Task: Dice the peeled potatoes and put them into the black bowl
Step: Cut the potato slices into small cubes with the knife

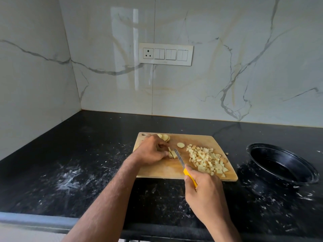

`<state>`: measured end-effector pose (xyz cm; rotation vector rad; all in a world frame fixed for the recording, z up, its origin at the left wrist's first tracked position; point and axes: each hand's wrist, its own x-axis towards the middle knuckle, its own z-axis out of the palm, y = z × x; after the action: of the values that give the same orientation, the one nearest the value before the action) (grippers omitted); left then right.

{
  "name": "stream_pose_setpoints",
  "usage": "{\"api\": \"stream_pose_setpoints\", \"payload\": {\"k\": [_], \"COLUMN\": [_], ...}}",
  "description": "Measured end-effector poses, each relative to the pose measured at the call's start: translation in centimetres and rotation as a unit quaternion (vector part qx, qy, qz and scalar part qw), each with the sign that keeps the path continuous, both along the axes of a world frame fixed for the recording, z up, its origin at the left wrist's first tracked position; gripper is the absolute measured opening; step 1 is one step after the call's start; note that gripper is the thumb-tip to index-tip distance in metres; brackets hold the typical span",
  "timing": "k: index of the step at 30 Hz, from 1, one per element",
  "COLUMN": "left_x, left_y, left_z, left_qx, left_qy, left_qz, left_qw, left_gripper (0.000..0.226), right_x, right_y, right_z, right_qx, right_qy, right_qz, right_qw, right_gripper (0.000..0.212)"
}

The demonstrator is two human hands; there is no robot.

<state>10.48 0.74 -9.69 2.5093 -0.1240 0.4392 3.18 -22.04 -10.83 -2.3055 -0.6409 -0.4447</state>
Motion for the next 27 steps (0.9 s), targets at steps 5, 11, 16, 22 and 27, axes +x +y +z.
{"api": "stream_pose_setpoints", "payload": {"k": [5, 11, 16, 22, 27], "left_x": [0.5, 0.7, 0.6, 0.1, -0.1], "left_y": [0.1, -0.1, -0.4, -0.8, -1.3], "left_z": [-0.6, -0.7, -0.6, -0.1, 0.2], "left_qx": [0.002, -0.002, -0.025, -0.041, -0.045], "left_qy": [0.003, 0.005, 0.003, -0.014, -0.023], "left_qz": [0.025, 0.022, 0.024, 0.03, 0.042], "left_qw": [1.0, 1.0, 0.999, 0.999, 0.998], "left_gripper": [0.019, 0.012, 0.016, 0.007, 0.013], "right_x": [0.1, 0.1, 0.3, 0.2, 0.3], "right_y": [0.1, 0.2, 0.1, 0.2, 0.1], "right_z": [-0.2, -0.2, -0.5, -0.5, -0.5], "right_qx": [-0.003, -0.003, -0.005, -0.009, -0.008], "right_qy": [-0.006, -0.015, -0.015, -0.02, -0.019], "right_qz": [-0.001, -0.005, -0.017, -0.011, -0.005], "right_qw": [1.0, 1.0, 1.0, 1.0, 1.0], "right_gripper": [0.034, 0.034, 0.036, 0.037, 0.036]}}
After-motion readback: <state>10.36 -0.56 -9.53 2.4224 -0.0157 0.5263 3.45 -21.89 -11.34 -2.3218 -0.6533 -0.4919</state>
